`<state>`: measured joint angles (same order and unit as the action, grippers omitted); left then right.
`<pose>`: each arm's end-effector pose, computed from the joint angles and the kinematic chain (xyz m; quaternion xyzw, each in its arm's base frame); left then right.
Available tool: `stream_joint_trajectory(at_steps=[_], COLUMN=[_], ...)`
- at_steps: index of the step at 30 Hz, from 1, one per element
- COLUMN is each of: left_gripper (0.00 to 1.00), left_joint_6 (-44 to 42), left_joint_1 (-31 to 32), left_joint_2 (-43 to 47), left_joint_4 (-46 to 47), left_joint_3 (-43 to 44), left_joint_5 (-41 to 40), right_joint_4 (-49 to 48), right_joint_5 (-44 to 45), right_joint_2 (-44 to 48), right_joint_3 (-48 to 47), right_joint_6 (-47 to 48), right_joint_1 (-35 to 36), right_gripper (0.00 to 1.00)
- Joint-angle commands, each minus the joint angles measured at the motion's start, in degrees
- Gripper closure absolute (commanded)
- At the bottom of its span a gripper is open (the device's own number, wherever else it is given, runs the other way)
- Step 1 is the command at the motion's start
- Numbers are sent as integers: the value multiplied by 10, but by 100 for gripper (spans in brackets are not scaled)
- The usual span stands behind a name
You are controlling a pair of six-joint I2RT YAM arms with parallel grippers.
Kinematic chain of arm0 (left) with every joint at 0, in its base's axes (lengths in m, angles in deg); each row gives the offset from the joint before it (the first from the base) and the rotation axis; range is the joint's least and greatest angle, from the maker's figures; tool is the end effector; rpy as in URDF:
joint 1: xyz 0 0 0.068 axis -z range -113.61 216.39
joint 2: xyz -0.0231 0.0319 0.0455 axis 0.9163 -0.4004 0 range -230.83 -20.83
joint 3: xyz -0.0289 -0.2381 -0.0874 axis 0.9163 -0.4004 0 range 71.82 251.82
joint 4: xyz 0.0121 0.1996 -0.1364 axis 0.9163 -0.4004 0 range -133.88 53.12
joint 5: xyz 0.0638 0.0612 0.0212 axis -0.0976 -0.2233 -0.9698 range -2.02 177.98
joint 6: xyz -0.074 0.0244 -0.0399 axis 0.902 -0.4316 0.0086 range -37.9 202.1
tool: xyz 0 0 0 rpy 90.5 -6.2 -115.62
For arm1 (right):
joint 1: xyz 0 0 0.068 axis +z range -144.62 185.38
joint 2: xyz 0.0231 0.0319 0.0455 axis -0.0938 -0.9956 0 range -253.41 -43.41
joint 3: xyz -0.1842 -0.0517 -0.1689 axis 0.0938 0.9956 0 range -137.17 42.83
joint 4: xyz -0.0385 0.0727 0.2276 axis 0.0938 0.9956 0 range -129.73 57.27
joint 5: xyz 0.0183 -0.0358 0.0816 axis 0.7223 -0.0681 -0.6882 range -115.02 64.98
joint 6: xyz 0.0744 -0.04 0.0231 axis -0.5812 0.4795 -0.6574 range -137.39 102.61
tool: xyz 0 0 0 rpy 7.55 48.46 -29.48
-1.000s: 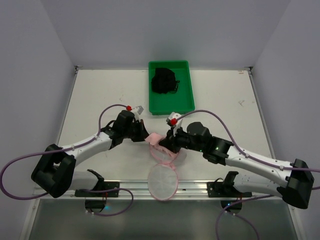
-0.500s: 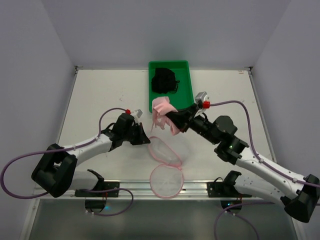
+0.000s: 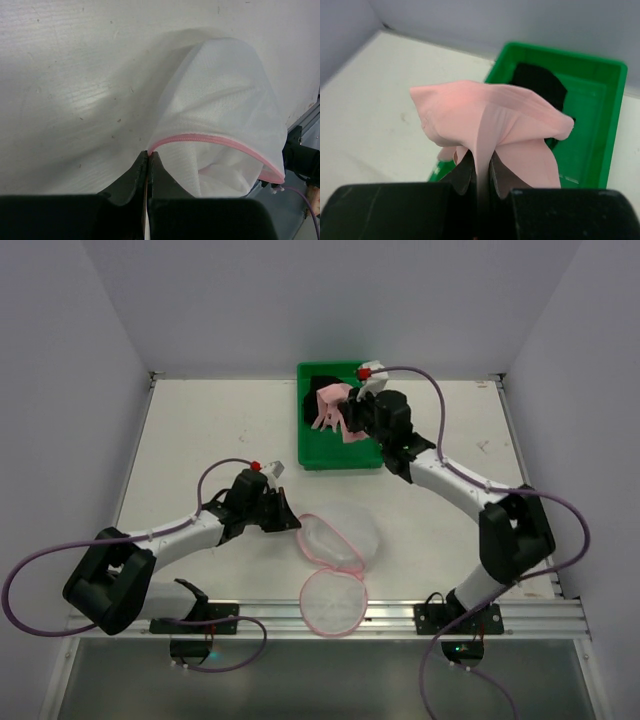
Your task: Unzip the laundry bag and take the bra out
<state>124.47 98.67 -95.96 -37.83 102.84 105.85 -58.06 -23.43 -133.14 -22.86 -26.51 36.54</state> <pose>0.2106 -0.1611 0.1335 -0.0211 0.9145 -0.3431 0.2132 0.3424 0.2045 0.3076 -0.1326 0.7295 0.2214 0.6334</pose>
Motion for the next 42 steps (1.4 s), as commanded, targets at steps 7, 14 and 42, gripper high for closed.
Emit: stream_joint_trajectory(at_steps=[7, 14, 42], left_gripper=[100, 100, 38], left_joint_6=[-6, -7, -148], left_joint_1=[-1, -1, -6], left_joint_2=[-4, -12, -180], left_joint_4=[25, 25, -26], left_joint_3=[10, 14, 338], left_joint_5=[9, 11, 35], right_joint_4=[136, 181, 222], right_joint_5=[30, -12, -17], right_joint_2=[-220, -219, 290], right_joint_3=[-167, -194, 285], right_joint_6=[46, 42, -119], right_joint_1=[-5, -6, 200], right_gripper=[87, 27, 7])
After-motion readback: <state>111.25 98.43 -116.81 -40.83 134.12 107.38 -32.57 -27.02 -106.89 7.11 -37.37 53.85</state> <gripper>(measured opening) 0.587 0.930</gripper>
